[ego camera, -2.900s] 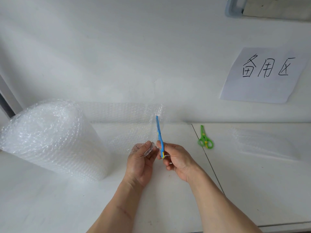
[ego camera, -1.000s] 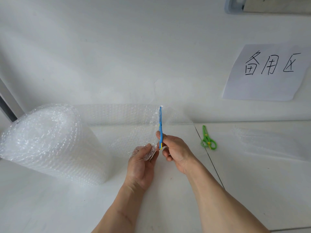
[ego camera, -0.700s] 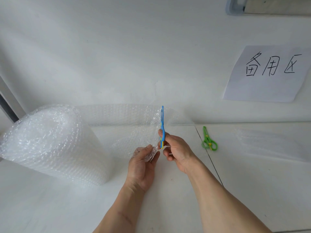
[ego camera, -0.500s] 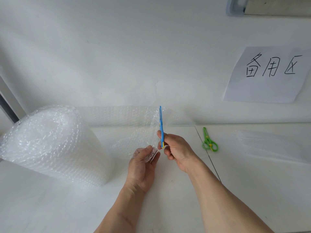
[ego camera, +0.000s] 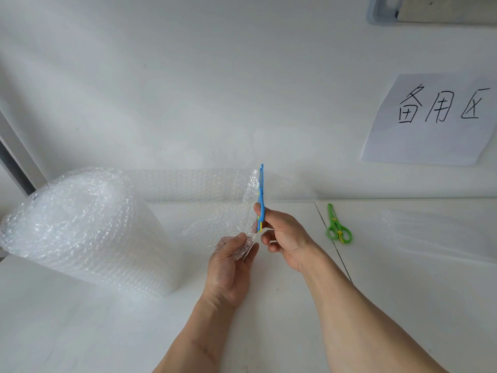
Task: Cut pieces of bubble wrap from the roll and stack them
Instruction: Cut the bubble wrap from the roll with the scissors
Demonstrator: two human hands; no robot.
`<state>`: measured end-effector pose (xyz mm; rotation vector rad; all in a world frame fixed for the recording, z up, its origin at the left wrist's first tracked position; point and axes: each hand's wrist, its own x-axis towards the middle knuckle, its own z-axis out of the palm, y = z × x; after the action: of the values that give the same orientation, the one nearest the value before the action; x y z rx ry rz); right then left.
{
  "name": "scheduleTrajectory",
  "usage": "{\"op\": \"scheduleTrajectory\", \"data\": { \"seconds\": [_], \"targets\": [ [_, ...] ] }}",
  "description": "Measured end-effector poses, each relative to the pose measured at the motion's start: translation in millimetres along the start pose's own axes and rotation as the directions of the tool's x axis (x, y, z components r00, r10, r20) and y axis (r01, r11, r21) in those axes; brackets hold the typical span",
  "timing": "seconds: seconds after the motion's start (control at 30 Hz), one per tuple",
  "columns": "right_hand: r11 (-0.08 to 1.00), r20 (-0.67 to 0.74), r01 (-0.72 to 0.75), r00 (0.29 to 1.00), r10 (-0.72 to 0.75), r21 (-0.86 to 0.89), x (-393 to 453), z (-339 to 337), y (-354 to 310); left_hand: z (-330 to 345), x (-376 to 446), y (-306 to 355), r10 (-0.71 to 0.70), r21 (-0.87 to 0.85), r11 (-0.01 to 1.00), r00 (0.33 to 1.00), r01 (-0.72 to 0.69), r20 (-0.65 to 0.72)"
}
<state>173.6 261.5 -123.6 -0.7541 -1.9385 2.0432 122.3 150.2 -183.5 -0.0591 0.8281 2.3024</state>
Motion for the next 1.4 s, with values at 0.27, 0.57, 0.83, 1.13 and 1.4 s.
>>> {"op": "scheduleTrajectory", "data": {
  "seconds": [0.27, 0.57, 0.83, 1.13, 1.4],
  "targets": [
    [1.000, 0.028, 0.009, 1.000, -0.010, 0.022, 3.0, -3.3, -8.6, 0.4, 0.1, 0.1, -0.003, -0.008, 1.000, 1.000, 0.003, -0.010],
    [0.998, 0.004, 0.035, 0.999, -0.035, 0.058, 5.5, -5.7, -6.0, 0.7, -0.2, 0.1, 0.001, -0.005, 1.000, 1.000, -0.001, -0.018],
    [0.997, -0.003, 0.056, 0.998, -0.056, 0.050, 10.8, -7.6, -8.6, 2.9, -1.9, 0.2, 0.013, -0.008, 1.000, 0.999, -0.013, -0.038],
    [0.998, -0.014, -0.031, 0.999, 0.031, 0.053, 3.8, -10.4, 0.1, 1.3, 0.9, 0.3, 0.016, -0.023, 1.000, 0.999, -0.016, -0.033],
    [0.986, 0.082, -0.111, 0.992, 0.101, 0.128, -8.9, -15.9, 11.2, 8.8, 7.4, 6.5, 0.013, -0.035, 0.999, 0.984, -0.019, -0.176]
  ]
}}
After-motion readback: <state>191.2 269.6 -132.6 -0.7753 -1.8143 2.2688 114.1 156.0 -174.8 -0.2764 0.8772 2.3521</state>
